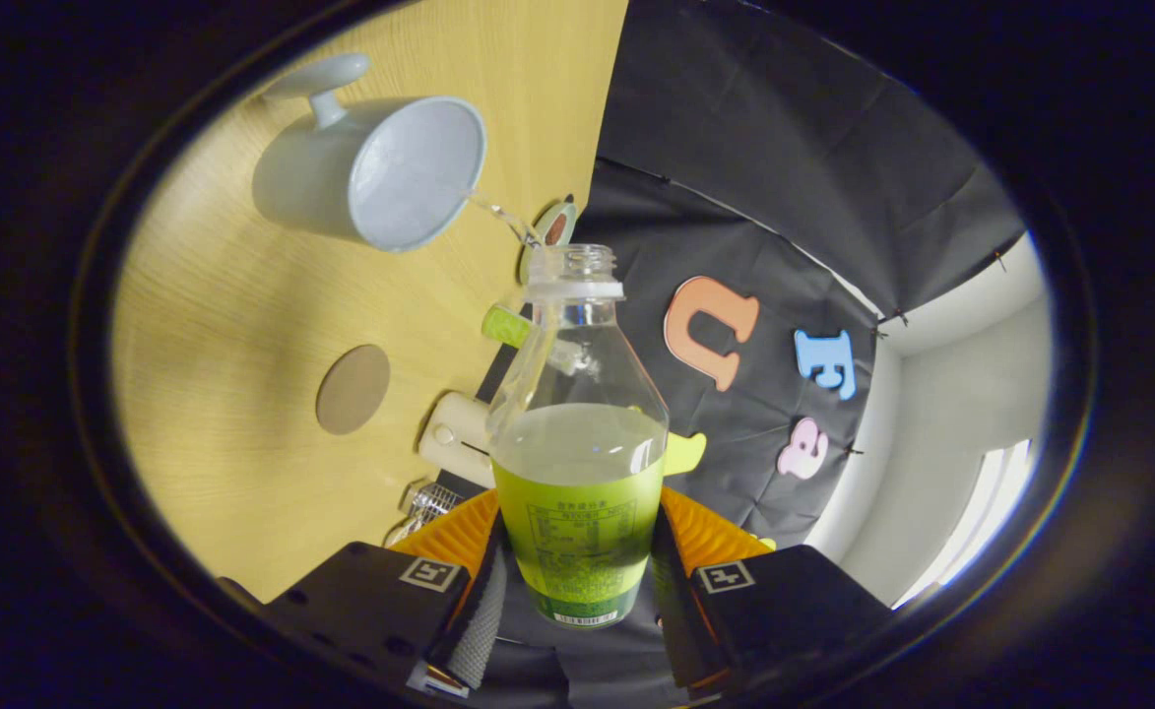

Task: Take the bottle from table, then pour the juice into the cup, finally place the bottle on the coaster

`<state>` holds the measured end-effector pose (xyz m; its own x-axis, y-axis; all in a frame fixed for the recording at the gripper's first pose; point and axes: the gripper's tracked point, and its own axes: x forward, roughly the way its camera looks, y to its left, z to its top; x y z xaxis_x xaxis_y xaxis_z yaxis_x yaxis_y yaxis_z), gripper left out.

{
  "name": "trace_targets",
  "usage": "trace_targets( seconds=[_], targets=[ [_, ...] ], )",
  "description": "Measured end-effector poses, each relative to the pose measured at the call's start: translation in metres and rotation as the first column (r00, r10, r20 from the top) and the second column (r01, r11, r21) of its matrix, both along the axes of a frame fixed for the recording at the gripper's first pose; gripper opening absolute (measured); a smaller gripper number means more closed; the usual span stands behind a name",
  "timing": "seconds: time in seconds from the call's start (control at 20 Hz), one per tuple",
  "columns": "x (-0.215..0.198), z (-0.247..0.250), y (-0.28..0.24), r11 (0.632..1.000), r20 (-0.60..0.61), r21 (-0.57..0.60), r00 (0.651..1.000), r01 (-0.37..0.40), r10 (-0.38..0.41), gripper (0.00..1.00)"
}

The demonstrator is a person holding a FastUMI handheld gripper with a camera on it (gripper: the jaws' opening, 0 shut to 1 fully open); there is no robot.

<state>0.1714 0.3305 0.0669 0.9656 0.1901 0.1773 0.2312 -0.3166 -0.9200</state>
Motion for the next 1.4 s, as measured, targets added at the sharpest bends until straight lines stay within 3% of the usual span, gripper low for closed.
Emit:
trace_targets(
  seconds=[1.4],
  targets=[
    [-0.014,0.022,0.018,0.993,0.064,-0.117,0.998,-0.021,0.028,0.72]
  ],
)
